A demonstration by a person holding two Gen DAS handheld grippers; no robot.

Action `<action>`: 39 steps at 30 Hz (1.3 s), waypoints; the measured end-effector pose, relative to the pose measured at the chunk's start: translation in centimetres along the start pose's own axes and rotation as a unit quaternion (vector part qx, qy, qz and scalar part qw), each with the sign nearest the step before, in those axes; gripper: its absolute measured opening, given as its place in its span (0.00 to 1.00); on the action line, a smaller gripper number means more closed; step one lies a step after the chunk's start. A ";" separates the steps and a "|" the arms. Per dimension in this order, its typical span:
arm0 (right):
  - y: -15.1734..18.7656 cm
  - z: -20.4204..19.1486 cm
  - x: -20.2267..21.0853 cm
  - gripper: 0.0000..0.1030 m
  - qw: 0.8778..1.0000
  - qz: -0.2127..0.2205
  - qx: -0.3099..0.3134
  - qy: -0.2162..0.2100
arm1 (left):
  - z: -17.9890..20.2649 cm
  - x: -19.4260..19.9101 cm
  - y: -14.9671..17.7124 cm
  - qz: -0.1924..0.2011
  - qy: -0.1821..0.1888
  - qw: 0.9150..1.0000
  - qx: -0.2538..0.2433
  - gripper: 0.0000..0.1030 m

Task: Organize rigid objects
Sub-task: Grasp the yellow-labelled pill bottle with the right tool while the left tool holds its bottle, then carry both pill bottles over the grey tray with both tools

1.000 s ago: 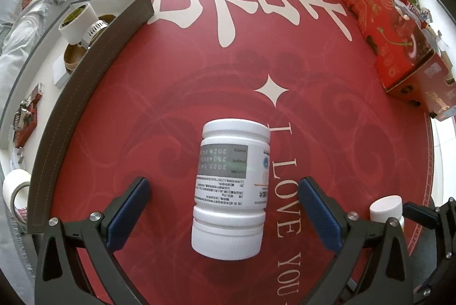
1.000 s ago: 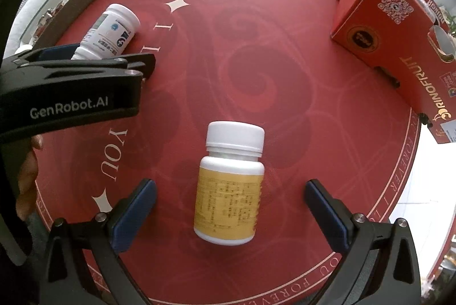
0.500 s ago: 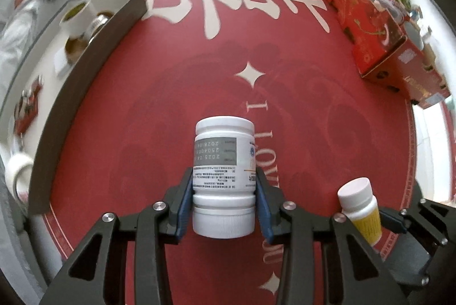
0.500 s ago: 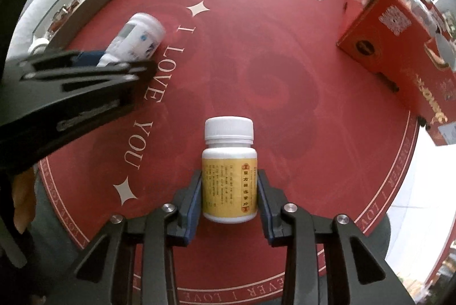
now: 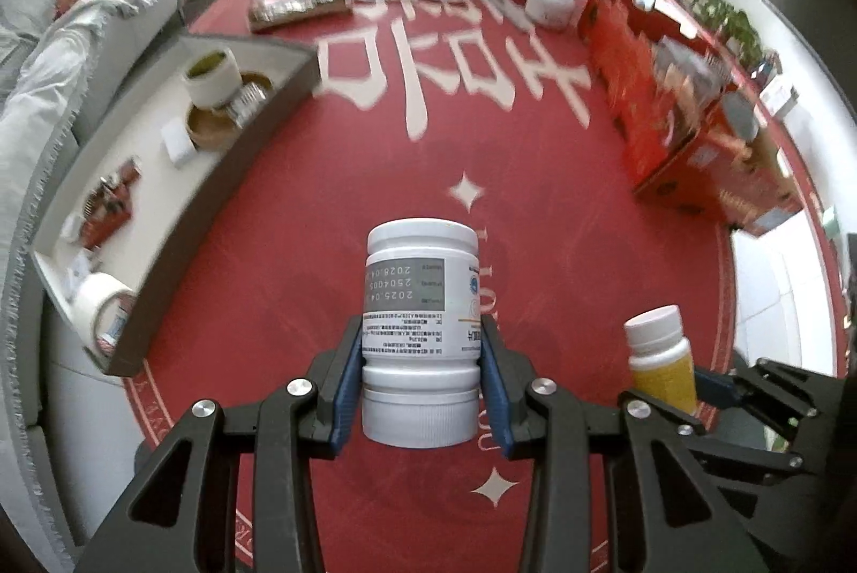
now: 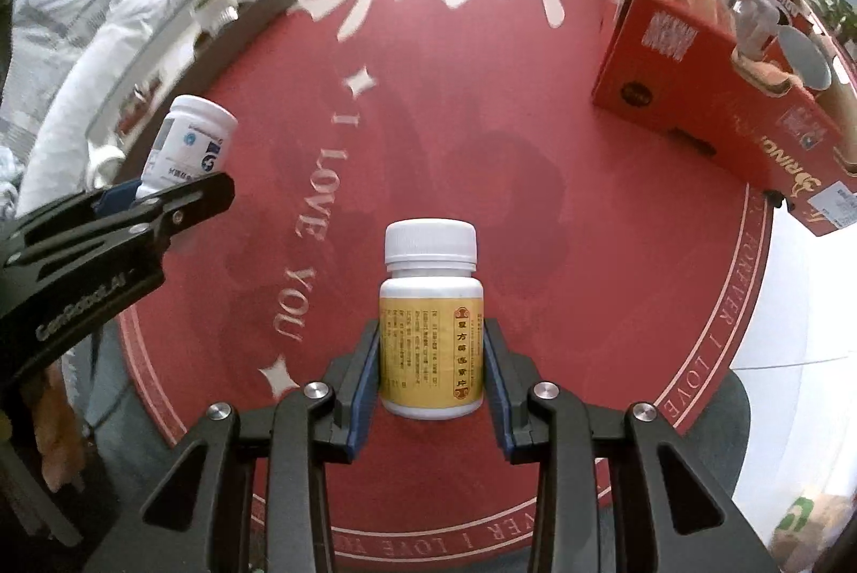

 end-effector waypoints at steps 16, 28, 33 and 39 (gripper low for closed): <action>-5.3 -4.3 5.4 0.36 0.995 0.078 -0.018 -0.056 | -3.3 6.9 -2.9 0.068 -0.017 0.995 0.072 0.41; -12.5 -9.2 7.2 0.36 0.987 0.122 0.001 -0.101 | -13.1 9.9 -5.4 0.111 -0.075 0.974 0.180 0.41; -15.9 -12.6 7.9 0.36 0.982 0.139 0.025 -0.123 | -16.9 11.1 -6.8 0.131 -0.114 0.964 0.202 0.41; -18.6 -17.1 6.2 0.36 0.980 0.126 0.064 -0.137 | -20.2 9.3 -7.3 0.125 -0.163 0.956 0.209 0.41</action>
Point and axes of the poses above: each gripper's, at about its wrist camera, not at the fingertips, and x roughly against the way its jaws point, z to its right, y to its underside, the point moved 3 cm from there along -x, roughly the way its jaws point, and after that the axes turned 7 degrees about z, right-handed, at the moved point
